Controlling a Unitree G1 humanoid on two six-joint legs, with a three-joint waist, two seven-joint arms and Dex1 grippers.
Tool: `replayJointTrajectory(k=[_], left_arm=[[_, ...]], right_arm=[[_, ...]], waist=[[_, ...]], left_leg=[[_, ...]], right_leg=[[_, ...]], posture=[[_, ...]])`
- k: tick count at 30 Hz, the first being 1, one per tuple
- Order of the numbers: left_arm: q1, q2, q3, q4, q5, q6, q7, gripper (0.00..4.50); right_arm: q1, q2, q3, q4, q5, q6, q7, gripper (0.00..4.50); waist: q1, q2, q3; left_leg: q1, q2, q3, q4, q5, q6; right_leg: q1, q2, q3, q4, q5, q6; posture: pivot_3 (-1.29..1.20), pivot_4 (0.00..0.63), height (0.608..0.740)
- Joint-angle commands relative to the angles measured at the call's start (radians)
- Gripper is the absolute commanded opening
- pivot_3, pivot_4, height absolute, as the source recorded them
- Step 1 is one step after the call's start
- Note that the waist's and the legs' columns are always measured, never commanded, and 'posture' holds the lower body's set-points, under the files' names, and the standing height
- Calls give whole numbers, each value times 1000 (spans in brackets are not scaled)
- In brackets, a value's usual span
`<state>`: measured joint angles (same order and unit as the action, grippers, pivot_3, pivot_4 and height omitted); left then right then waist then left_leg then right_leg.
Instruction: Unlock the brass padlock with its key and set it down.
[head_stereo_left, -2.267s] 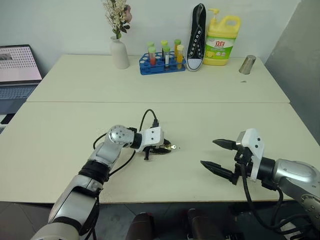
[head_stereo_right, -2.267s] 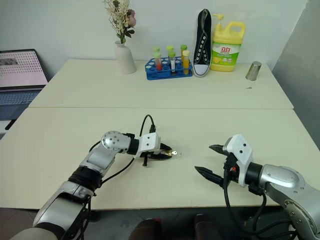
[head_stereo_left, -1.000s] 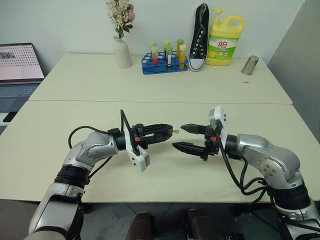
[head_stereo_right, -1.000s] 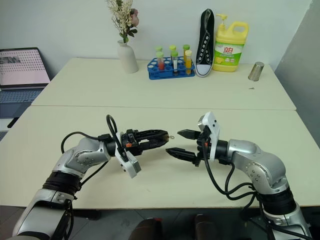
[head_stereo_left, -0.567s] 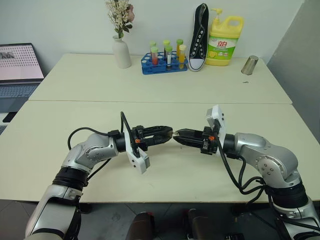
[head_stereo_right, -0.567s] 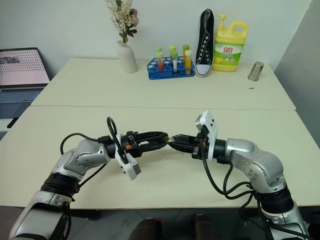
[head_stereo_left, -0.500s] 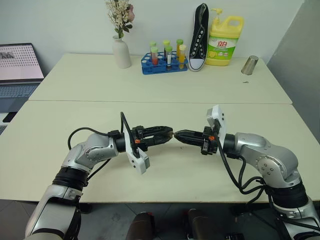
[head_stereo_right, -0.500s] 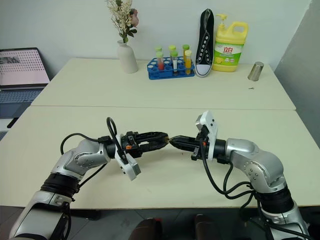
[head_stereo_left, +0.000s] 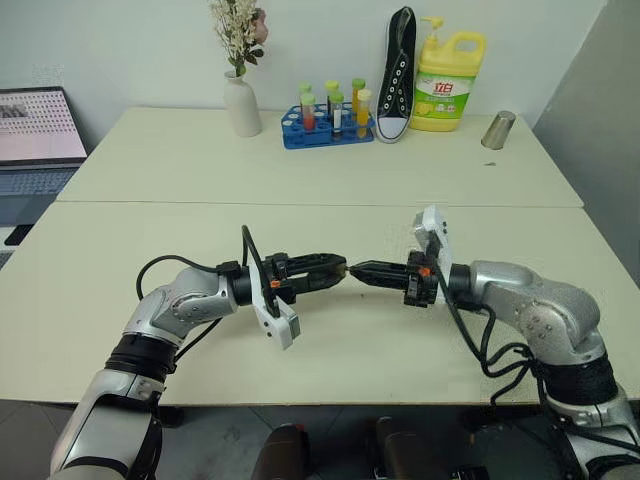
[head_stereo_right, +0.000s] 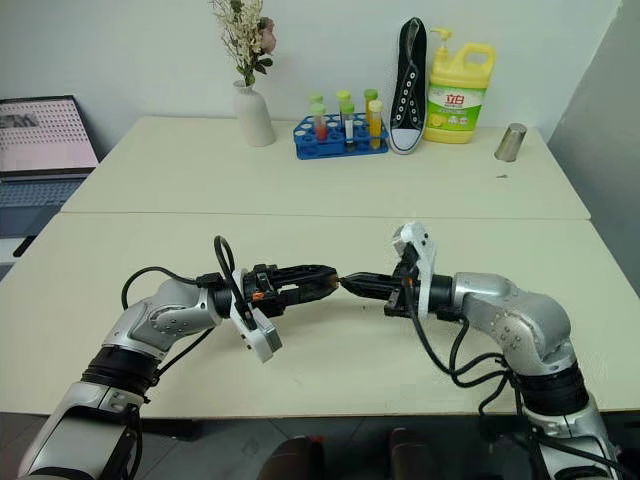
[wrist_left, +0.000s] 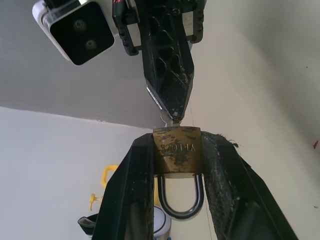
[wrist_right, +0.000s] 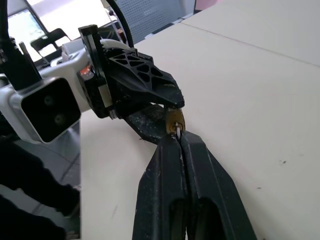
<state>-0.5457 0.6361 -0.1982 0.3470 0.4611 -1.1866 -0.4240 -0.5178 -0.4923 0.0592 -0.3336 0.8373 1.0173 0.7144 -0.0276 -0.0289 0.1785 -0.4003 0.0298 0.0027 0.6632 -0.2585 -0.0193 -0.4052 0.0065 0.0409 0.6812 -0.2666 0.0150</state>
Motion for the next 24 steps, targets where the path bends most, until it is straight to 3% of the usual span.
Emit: replayJointTrajectory(k=[1, 5, 11, 24], left_arm=[[-9, 9, -1, -21, 12, -2, 24, 967], [-3, 11, -11, -25, 23, -11, 37, 967], [-4, 15, -17, -27, 38, -14, 54, 967], [5, 19, -27, -23, 50, -9, 77, 967]], right_arm=[[-80, 12, -87, 38, 177, 185, -34, 0], [-166, 51, -176, 152, 296, 382, -145, 0], [-226, 104, -257, 236, 368, 526, -253, 0], [-241, 159, -296, 220, 395, 579, -342, 0]], waist=[[0, 0, 0], [0, 0, 0], [0, 0, 0], [-2, 0, 0]], left_leg=[[0, 0, 0, 0, 0, 0], [0, 0, 0, 0, 0, 0], [-1, 0, 0, -1, 0, 0], [-1, 0, 0, -1, 0, 0]], right_leg=[[0, 0, 0, 0, 0, 0], [0, -1, 0, 0, 1, -1], [0, -1, 0, 0, 1, -1], [-1, -1, 0, 0, 1, -1]], posture=[[0, 150, 740], [0, 150, 740], [0, 150, 740], [0, 150, 740]])
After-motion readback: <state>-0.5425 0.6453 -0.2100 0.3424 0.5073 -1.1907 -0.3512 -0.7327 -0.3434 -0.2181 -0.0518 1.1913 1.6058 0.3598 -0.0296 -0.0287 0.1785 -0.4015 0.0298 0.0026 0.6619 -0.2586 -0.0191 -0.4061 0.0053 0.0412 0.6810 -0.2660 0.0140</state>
